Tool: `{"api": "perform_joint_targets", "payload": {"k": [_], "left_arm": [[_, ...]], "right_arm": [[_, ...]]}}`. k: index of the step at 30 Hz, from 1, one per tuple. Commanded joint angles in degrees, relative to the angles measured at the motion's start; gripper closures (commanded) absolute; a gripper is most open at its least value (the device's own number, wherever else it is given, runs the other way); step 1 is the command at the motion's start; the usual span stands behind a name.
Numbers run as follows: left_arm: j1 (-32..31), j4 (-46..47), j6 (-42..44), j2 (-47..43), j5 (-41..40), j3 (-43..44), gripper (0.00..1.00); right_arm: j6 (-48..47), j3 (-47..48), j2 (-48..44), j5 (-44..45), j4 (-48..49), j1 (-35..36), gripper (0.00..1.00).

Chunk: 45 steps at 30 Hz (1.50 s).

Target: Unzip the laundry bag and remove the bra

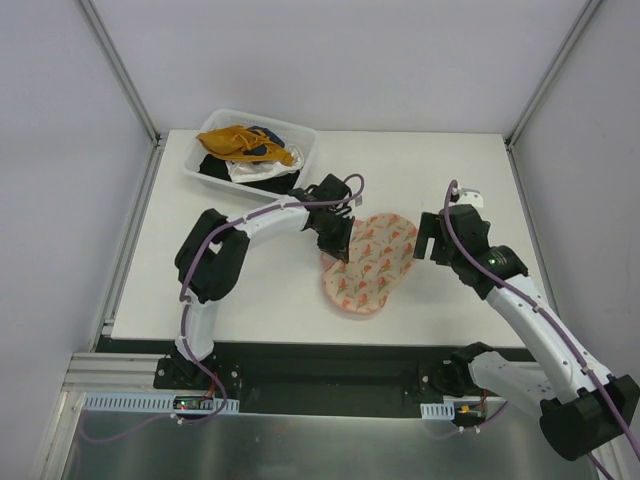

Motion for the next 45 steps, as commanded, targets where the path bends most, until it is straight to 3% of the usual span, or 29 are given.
{"api": "perform_joint_targets", "payload": {"k": [1, 6, 11, 12, 13, 15, 16, 19, 24, 30, 37, 45], "left_arm": [[0.6, -1.8, -0.9, -10.2, -6.9, -4.0, 1.00], [1.0, -2.3, 0.0, -17.2, -11.0, -7.6, 1.00], [1.0, -3.0, -0.5, -17.6, -12.6, -9.5, 1.00], [1.0, -3.2, -0.5, -17.2, -12.6, -9.4, 0.86], [1.0, -3.8, -0.5, -17.0, -13.4, -8.4, 0.62], [0.9, -5.7, -0.6, -17.4, -15.8, -7.4, 0.25], [0.4, -6.4, -0.8, -18.2, -20.6, -6.7, 0.01], [-1.8, -8.5, 0.8, -22.5, -31.5, -4.9, 0.01], [-8.7, -12.2, 4.5, -22.8, -39.7, 0.5, 0.01], [-18.2, -17.3, 3.1, -6.2, -40.7, 17.3, 0.12], [-20.0, -20.6, -1.0, 10.4, -44.0, 34.1, 0.30], [-19.8, -21.4, -0.3, 19.4, -46.9, 38.8, 0.38]], "right_arm": [[1.4, 1.5, 3.1, -0.1, -0.2, -0.3, 0.04], [1.8, 0.6, 7.1, -4.7, 1.7, -1.9, 0.04], [3.5, -4.5, 8.4, -20.1, 11.3, -6.9, 0.04], [4.0, -5.5, 8.4, -21.4, 12.6, -8.1, 0.04], [4.7, -6.0, 9.1, -23.6, 13.4, -8.5, 0.04], [4.7, -5.3, 10.1, -24.4, 13.0, -10.0, 0.04], [4.2, -4.9, 10.2, -24.9, 12.9, -10.5, 0.04], [3.3, -4.6, 8.9, -24.8, 11.5, -12.8, 0.04], [1.2, -4.3, 6.4, -23.6, 8.0, -18.4, 0.04], [2.5, -5.4, 3.7, -23.4, 5.8, -25.1, 0.04], [3.3, -8.2, -1.2, -24.7, 4.8, -30.2, 0.04], [2.6, -8.6, -3.0, -24.9, 3.9, -30.9, 0.04]]}}
